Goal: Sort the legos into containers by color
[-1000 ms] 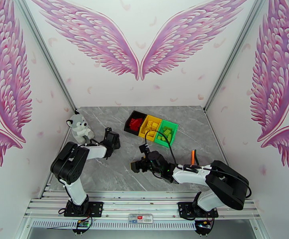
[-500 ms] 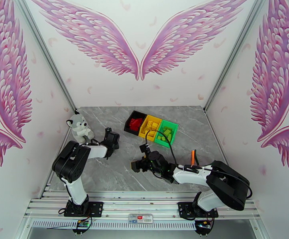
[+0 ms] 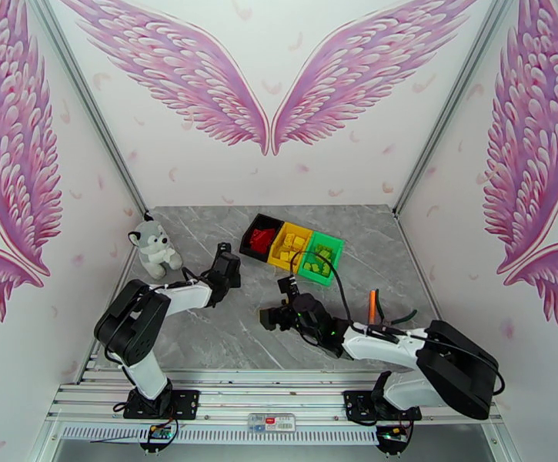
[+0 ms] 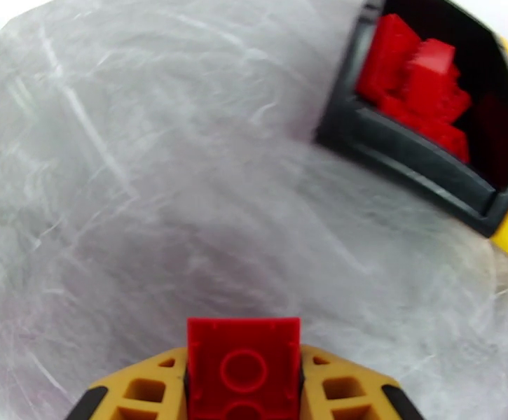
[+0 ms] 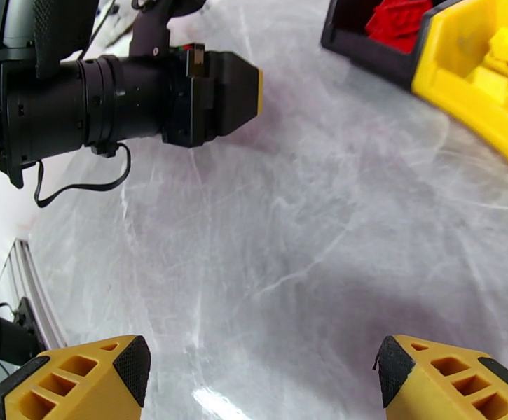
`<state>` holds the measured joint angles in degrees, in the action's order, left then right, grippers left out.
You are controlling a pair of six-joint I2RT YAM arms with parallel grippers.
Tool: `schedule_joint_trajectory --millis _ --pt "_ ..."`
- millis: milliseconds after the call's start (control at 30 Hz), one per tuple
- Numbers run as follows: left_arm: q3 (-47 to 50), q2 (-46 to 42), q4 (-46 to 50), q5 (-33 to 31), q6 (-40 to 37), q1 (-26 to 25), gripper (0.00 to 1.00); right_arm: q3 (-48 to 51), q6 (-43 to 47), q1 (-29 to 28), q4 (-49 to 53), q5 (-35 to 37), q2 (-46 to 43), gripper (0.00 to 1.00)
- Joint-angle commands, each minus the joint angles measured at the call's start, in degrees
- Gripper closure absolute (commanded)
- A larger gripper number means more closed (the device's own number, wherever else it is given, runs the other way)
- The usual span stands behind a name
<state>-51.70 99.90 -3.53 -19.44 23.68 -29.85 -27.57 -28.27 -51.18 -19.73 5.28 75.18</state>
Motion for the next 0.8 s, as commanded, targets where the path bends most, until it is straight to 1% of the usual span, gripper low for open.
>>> schedule_joint_trajectory --millis 0,133,300,367,433,467,533,600,767 --pt "-6.46 0.64 1.01 3.12 -2.55 -0.70 0.77 2.51 1.07 -0.20 4.20 6.21 -5.91 0.07" --pt "-14.44 5.15 2.87 4.08 -4.02 -1.13 0.76 4.37 1.47 -0.11 7.54 8.71 -12.47 0.06" --pt "-29.03 13.94 7.37 5.54 -5.72 -1.26 0.75 6.56 1.49 0.16 11.02 11.06 -19.25 0.04" --pt "-33.89 17.25 9.11 5.98 -6.22 -1.21 0.71 7.16 1.55 0.27 12.09 11.75 -21.21 0.03" --pt "-37.49 19.47 10.32 6.39 -6.87 -1.36 0.65 7.65 1.47 0.35 13.27 12.40 -22.91 0.03" --pt "-38.64 20.08 10.71 6.14 -6.97 -1.44 0.60 7.87 1.51 0.46 13.92 12.68 -23.70 0.03" --pt "-38.65 19.97 10.46 5.49 -6.49 -1.52 0.46 8.30 1.47 0.42 14.84 13.29 -25.12 0.02" --pt "-35.98 18.17 8.52 4.94 -5.94 -1.71 0.29 8.71 1.38 0.54 15.46 13.79 -26.43 0.01" --pt "-26.24 10.24 3.12 2.48 -6.02 -3.16 0.09 8.63 0.81 0.55 16.54 13.58 -28.04 0.00"
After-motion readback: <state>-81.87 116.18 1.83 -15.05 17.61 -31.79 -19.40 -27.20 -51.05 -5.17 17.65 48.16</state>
